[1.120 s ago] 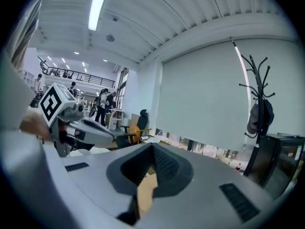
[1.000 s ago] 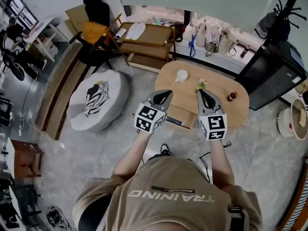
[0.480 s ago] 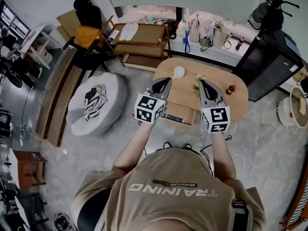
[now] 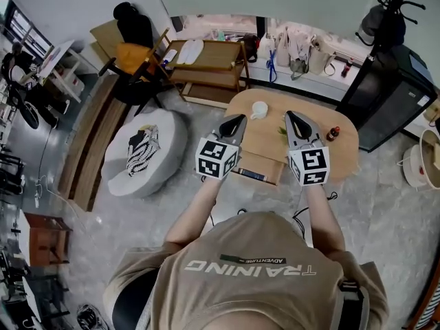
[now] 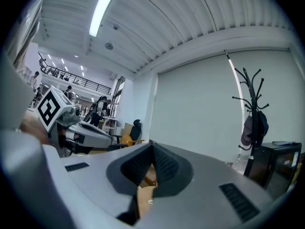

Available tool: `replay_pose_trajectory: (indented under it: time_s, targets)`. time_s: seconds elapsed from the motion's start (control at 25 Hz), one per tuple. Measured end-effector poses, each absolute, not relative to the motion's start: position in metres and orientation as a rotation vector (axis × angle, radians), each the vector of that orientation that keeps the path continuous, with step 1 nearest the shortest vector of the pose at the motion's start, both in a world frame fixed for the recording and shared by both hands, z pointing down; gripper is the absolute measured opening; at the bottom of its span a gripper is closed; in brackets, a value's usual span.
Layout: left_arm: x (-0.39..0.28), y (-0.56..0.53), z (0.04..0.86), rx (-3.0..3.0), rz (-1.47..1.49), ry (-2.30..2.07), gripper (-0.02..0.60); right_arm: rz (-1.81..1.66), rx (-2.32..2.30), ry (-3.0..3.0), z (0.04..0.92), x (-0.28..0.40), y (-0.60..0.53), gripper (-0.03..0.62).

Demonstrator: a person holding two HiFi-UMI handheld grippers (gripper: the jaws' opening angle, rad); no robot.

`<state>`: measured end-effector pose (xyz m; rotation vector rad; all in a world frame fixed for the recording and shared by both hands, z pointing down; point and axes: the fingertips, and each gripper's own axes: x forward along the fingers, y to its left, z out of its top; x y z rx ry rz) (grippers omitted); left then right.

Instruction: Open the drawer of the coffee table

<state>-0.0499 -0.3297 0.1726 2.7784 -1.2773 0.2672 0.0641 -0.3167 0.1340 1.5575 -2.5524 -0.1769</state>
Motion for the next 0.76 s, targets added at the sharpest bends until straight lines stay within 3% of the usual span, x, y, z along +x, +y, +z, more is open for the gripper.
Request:
replay_pose_trajectory:
  time_s: [0.76]
  targets:
    - [-0.042, -0.328, 0.150, 2.814, 0.216, -1.303, 0.006, -0.216, 1.540, -2.576, 0.122, 0.065, -0.310, 0.003]
